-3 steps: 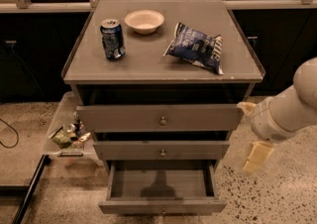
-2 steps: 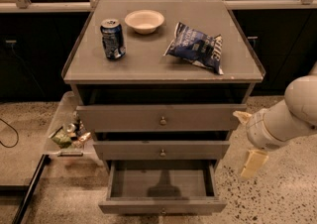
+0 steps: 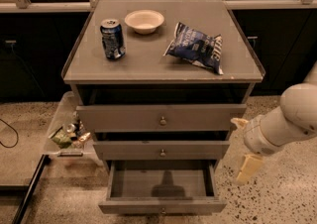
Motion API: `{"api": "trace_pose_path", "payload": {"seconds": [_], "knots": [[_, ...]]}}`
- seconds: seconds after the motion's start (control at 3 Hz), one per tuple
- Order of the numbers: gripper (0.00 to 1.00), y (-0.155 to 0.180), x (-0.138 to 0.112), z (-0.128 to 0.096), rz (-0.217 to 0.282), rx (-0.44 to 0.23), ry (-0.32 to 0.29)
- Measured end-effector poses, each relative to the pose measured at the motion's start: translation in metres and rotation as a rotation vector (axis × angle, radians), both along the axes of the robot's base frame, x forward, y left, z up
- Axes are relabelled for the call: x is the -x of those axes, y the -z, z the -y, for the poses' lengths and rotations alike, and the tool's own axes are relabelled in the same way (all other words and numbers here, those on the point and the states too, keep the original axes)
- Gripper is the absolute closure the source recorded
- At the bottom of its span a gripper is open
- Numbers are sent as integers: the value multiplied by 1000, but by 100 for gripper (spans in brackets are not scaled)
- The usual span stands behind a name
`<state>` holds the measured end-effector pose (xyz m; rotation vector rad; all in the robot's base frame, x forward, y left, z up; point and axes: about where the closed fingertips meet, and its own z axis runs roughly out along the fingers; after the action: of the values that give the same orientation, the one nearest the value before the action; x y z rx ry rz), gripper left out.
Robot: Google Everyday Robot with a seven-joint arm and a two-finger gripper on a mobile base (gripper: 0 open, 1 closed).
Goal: Close bottom drawer
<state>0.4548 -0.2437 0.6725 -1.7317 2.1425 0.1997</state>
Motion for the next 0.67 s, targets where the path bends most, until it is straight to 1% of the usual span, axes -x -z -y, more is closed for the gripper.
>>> {"api": "trace_pose_path", "payload": {"seconds": [0.33, 0.67], "knots": [[0, 71, 8, 0, -79, -87, 53], [0, 132, 16, 0, -95, -134, 78]]}}
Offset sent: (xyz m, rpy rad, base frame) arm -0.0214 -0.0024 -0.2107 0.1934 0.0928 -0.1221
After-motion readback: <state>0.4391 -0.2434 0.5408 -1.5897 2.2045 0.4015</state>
